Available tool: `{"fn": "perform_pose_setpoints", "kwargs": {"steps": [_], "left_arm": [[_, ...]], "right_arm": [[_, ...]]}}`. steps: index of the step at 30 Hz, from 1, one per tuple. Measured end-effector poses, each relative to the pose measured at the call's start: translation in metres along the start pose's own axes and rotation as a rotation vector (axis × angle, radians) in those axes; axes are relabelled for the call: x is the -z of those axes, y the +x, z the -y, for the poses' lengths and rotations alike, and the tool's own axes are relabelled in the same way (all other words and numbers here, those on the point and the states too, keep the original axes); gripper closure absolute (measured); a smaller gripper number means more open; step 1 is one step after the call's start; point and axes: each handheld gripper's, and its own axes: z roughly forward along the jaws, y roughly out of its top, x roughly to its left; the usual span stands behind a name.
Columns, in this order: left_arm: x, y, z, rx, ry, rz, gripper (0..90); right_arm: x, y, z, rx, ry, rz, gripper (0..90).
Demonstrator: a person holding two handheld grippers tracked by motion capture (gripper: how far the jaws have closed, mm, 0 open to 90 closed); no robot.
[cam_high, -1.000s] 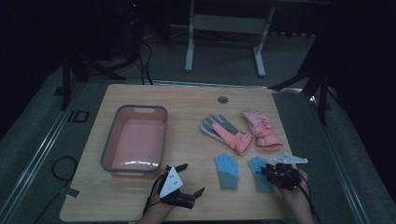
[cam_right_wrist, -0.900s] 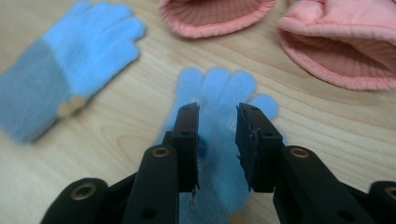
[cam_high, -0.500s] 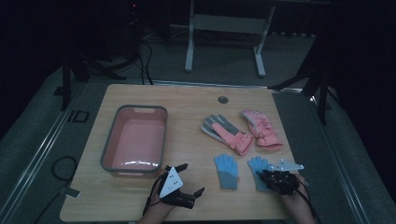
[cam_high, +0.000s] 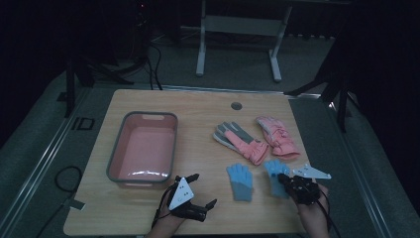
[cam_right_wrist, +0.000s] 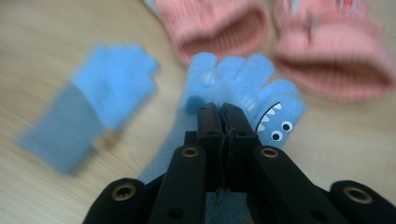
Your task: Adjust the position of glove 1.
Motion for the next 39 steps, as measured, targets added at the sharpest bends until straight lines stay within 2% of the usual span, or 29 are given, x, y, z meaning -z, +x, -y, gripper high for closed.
{"fn": "perform_pose_setpoints", "kwargs": {"steps": [1,2,3,5,6,7,8,9,10,12,13,14,16,23,31,39], "left_arm": [[0.000,0.000,0.000,0.001,0.000,0.000,2.0],[0.000,0.000,0.000,0.000,0.000,0.000,2.0],[0.000,0.000,0.000,0.000,0.000,0.000,1.9],[0.000,0.000,0.000,0.000,-0.001,0.001,2.0],[0.000,0.000,0.000,-0.001,-0.001,0.001,1.9],[0.000,0.000,0.000,-0.001,-0.001,0.001,1.9],[0.000,0.000,0.000,-0.001,-0.001,0.002,2.0],[0.000,0.000,0.000,-0.002,-0.002,0.002,2.0],[0.000,0.000,0.000,-0.002,-0.002,0.002,2.0],[0.000,0.000,0.000,-0.003,-0.001,0.002,1.9],[0.000,0.000,0.000,-0.004,-0.002,0.003,2.0],[0.000,0.000,0.000,-0.004,-0.002,0.003,2.0],[0.000,0.000,0.000,-0.004,-0.002,0.004,2.0],[0.000,0.000,0.000,-0.004,-0.001,0.004,2.0],[0.000,-0.001,0.000,-0.008,0.000,0.003,2.0],[0.000,-0.001,0.000,-0.007,0.000,0.002,2.0]], "right_arm": [[0.006,0.008,-0.013,0.025,-0.015,-0.002,87.2],[0.006,0.008,-0.013,0.025,-0.015,-0.002,87.2],[0.010,0.016,-0.024,0.032,-0.029,-0.010,87.2],[0.010,0.021,-0.029,0.033,-0.034,-0.017,87.2],[0.010,0.030,-0.037,0.037,-0.047,-0.024,87.2],[0.010,0.030,-0.037,0.037,-0.047,-0.024,87.2],[0.007,0.041,-0.044,0.040,-0.055,-0.045,87.2],[0.007,0.041,-0.044,0.040,-0.055,-0.045,87.2],[0.003,0.049,-0.048,0.049,-0.050,-0.060,87.2],[0.000,0.054,-0.050,0.046,-0.050,-0.070,87.2],[-0.005,0.062,-0.052,0.046,-0.047,-0.090,87.1],[-0.005,0.062,-0.052,0.046,-0.047,-0.090,87.1],[-0.013,0.073,-0.053,0.065,-0.036,-0.118,87.1],[-0.025,0.081,-0.047,0.053,0.006,-0.143,87.1],[-0.043,0.087,-0.033,0.043,0.047,-0.136,87.0],[-0.052,0.089,-0.026,0.023,0.069,-0.138,86.8]]}}
